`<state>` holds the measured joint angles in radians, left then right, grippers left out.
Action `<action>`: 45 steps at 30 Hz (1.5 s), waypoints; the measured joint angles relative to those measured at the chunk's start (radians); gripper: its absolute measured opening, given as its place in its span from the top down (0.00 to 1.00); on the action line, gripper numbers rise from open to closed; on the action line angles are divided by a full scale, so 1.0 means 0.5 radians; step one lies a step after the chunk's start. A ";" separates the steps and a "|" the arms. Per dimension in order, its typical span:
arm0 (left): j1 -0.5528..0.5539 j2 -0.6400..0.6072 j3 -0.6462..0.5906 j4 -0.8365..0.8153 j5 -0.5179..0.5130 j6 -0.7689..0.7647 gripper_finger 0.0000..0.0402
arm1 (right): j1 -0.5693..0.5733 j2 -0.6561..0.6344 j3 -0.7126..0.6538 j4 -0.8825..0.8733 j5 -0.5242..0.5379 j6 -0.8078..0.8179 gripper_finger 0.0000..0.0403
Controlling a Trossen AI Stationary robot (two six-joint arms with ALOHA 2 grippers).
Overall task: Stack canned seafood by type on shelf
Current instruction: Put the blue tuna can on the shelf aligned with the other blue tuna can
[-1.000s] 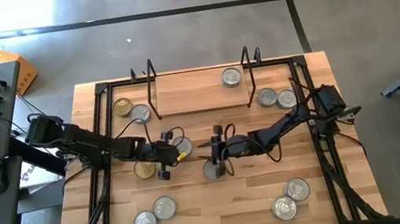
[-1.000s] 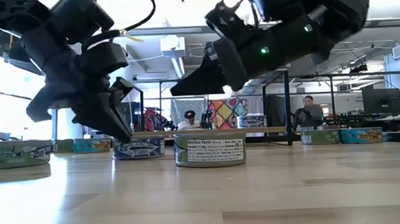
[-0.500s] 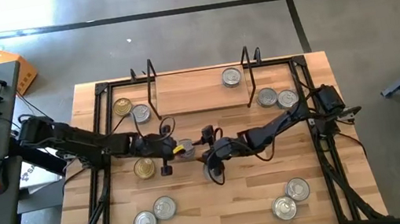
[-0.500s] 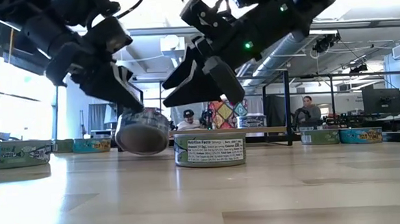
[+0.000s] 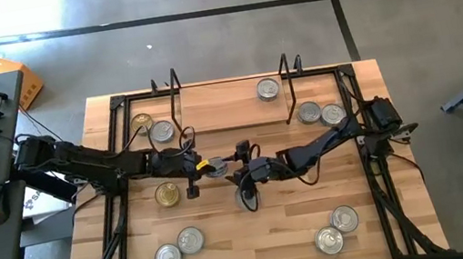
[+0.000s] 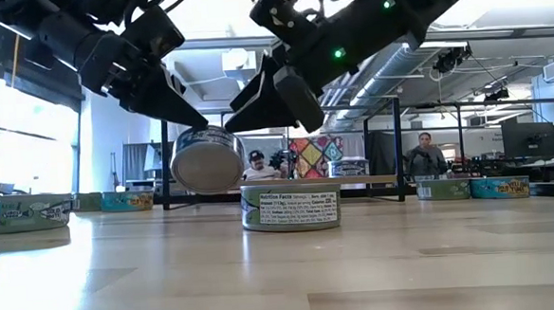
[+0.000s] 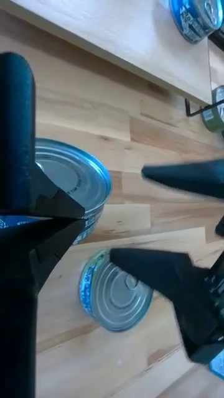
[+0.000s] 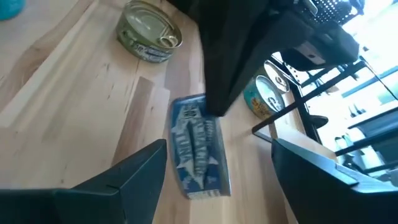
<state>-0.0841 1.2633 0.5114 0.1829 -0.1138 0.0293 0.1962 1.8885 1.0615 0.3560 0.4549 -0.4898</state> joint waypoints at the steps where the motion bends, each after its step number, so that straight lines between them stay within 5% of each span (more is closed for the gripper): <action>1: 0.000 0.000 0.000 -0.002 0.001 0.000 1.00 | 0.014 0.000 0.000 -0.008 0.027 -0.005 0.30; 13: -0.001 0.001 0.000 0.005 0.000 -0.038 1.00 | 0.043 0.005 0.000 -0.195 0.001 0.102 0.30; 28: -0.001 0.001 0.001 0.174 0.049 -0.038 1.00 | -0.079 0.127 -0.001 0.112 -0.246 0.079 0.31; 32: -0.001 0.001 0.001 0.225 0.049 -0.037 1.00 | -0.079 0.148 -0.001 0.193 -0.245 0.089 0.41; 37: -0.001 0.000 0.002 0.248 0.017 -0.037 1.00 | -0.091 0.148 -0.001 0.215 -0.234 0.190 0.66; 39: -0.002 -0.017 0.003 0.227 -0.042 -0.041 0.99 | -0.090 0.132 -0.001 0.158 -0.142 0.234 0.69; 45: -0.002 -0.217 0.005 -0.128 -0.196 -0.051 0.98 | 0.001 -0.202 0.018 -0.615 0.591 0.404 0.69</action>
<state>-0.0853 1.1547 0.5140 0.1188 -0.2116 0.0037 0.1965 1.7877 1.0706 0.0483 0.7504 -0.2876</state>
